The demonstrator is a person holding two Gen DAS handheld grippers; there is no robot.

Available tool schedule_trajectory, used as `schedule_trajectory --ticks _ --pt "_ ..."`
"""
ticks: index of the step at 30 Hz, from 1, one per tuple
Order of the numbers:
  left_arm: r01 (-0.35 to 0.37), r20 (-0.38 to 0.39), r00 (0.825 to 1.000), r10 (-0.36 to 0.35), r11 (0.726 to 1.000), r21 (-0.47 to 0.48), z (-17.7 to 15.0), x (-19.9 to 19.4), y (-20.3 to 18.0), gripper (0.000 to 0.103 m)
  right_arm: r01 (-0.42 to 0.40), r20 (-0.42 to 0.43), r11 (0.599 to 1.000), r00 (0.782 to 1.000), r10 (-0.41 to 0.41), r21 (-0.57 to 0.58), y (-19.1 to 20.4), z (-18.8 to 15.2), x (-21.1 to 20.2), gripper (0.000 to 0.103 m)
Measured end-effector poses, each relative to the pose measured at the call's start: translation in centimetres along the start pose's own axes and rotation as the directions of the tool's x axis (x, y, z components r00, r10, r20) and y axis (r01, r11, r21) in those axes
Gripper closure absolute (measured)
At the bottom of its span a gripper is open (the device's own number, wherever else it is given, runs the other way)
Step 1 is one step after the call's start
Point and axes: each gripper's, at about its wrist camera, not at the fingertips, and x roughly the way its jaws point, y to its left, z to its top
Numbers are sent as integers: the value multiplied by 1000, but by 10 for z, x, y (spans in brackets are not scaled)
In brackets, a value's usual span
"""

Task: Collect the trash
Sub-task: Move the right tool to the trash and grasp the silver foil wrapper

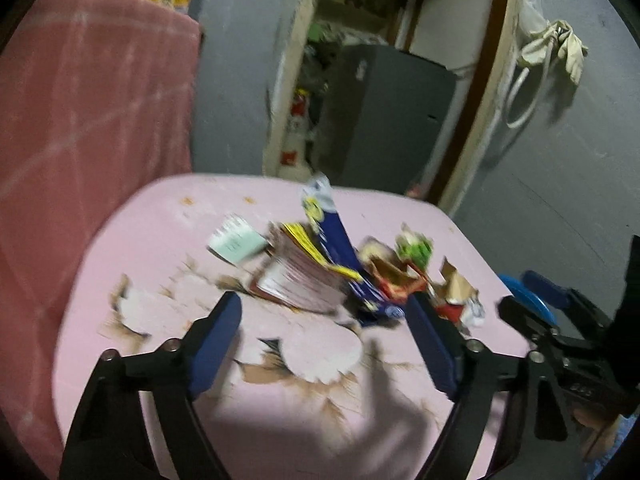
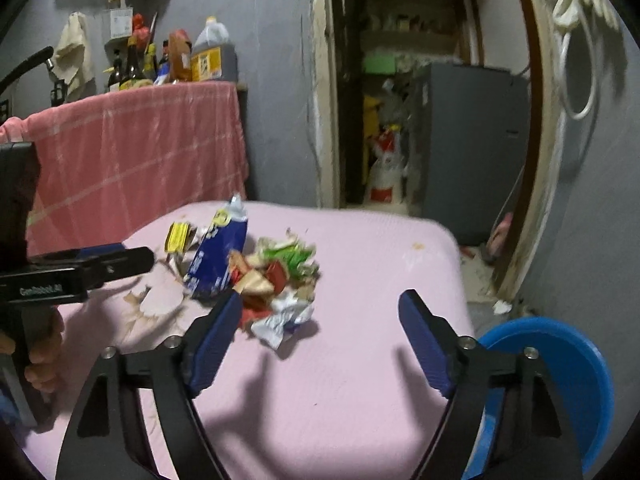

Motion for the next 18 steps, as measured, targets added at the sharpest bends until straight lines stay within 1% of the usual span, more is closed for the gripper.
schedule_trajectory --ticks 1,2,4,5,6,9,11,12,13,15,16,17,18 --pt "14 -15 1000 -14 1000 -10 -1 2 -1 31 -19 -11 1000 1000 19 -1 0 -1 3 32" --pt "26 -27 999 -27 999 -21 -1 3 -2 35 -37 -33 999 999 37 -3 0 -4 8 34" --pt "31 -55 998 -32 999 -28 1 7 -5 42 -69 -61 998 996 68 0 1 -6 15 46" --pt "42 -68 997 -44 999 -30 1 8 -7 47 -74 -69 997 995 74 -1 1 -7 18 47" --pt "52 -78 995 -54 998 -31 2 10 -9 50 -76 -73 997 994 75 -6 2 -7 19 48" --pt "68 -99 993 -72 997 -38 7 17 -14 54 -82 -80 997 993 82 -8 2 -7 22 49" --pt "74 -114 990 -81 996 -59 9 22 -14 56 -95 -86 995 992 95 7 0 -9 23 55" --pt "76 -122 989 -84 994 -74 10 24 -13 57 -101 -88 995 991 102 14 -2 -9 23 62" --pt "77 -132 987 -90 992 -101 11 26 -11 57 -105 -89 994 990 107 19 -3 -9 25 66" --pt "86 -140 985 -106 986 -140 13 28 -9 58 -119 -90 992 989 121 30 -4 -8 26 69" --pt "90 -142 983 -113 983 -160 15 29 -7 58 -121 -91 992 988 124 31 -4 -8 26 74" --pt "92 -143 983 -118 980 -178 16 29 -6 62 -125 -93 992 987 127 32 -5 -9 27 78" --pt "92 -145 982 -120 978 -187 17 31 -6 66 -126 -95 991 987 128 34 -5 -9 27 84"
